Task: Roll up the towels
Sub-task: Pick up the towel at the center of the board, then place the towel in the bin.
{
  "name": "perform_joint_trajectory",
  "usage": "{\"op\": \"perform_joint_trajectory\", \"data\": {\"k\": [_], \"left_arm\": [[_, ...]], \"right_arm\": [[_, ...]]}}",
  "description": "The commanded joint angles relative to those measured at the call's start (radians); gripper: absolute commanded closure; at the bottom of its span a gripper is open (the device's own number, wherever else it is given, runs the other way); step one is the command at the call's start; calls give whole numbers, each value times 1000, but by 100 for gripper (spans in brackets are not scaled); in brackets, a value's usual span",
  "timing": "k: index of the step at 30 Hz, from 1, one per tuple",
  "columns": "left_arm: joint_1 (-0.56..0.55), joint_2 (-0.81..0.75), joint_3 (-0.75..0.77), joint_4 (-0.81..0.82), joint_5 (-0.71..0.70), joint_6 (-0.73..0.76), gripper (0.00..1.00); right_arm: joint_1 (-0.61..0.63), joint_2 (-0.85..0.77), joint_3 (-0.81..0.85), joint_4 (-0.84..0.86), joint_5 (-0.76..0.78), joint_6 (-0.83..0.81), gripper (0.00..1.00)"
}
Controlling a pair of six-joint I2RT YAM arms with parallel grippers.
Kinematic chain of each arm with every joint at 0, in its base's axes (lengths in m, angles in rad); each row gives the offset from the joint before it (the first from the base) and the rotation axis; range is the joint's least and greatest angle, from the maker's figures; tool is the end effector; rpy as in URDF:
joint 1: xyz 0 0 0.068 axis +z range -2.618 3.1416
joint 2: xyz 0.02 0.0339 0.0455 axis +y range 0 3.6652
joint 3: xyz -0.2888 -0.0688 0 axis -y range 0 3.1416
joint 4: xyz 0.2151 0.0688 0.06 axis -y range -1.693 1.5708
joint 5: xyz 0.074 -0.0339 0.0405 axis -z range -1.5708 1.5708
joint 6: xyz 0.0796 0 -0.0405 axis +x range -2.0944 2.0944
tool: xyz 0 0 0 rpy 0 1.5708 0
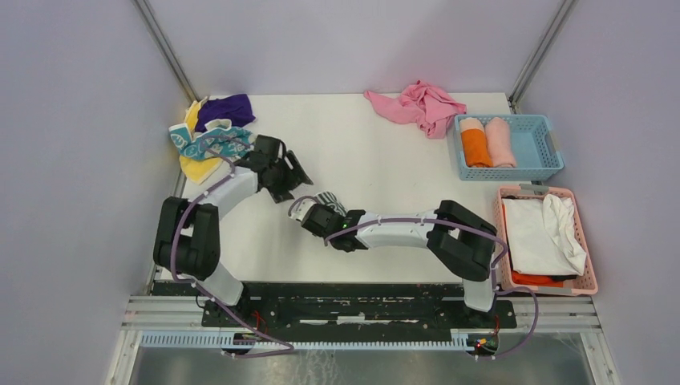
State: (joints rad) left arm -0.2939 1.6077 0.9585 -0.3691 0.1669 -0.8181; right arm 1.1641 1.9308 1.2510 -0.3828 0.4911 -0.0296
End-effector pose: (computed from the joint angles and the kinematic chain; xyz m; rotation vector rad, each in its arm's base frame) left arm 0.3008 -0.1049 0.1901 -0.6370 2.6211 -0.5951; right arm 0.1915 0.3497 0.1693 -1.2467 2.1187 -0.1762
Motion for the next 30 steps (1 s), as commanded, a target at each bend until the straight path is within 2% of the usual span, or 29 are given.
{"op": "perform_joint_trajectory", "data": {"k": [1, 4, 7, 12, 14, 18, 23, 26, 30], "left_arm": [[144, -37, 182, -129, -28, 172, 19], [193, -101, 265, -214, -41, 246, 19], [200, -213, 278, -239, -110, 304, 18], [201, -436, 136, -135, -136, 385, 13], [197, -510, 93, -127, -176, 405, 0], [139, -530, 70, -155, -268, 447, 1], [64, -561, 69, -187, -377, 458, 1], [10, -575, 69, -200, -452, 473, 1], [-34, -578, 58, -206, -482, 472, 1]], "right_arm": [[-45, -47, -46, -182, 1, 49, 100], [-81, -116, -23, -231, 59, 34, 100], [-127, -195, 12, -264, 129, 5, 100], [-240, -303, 48, -305, 294, -108, 100], [-308, -347, 66, -325, 319, -155, 100], [-476, -421, 102, -326, 377, -273, 100], [-746, -467, 139, -236, 383, -414, 100], [-904, -453, 150, -143, 349, -502, 100], [-1100, -365, 206, -29, 302, -561, 100]]}}
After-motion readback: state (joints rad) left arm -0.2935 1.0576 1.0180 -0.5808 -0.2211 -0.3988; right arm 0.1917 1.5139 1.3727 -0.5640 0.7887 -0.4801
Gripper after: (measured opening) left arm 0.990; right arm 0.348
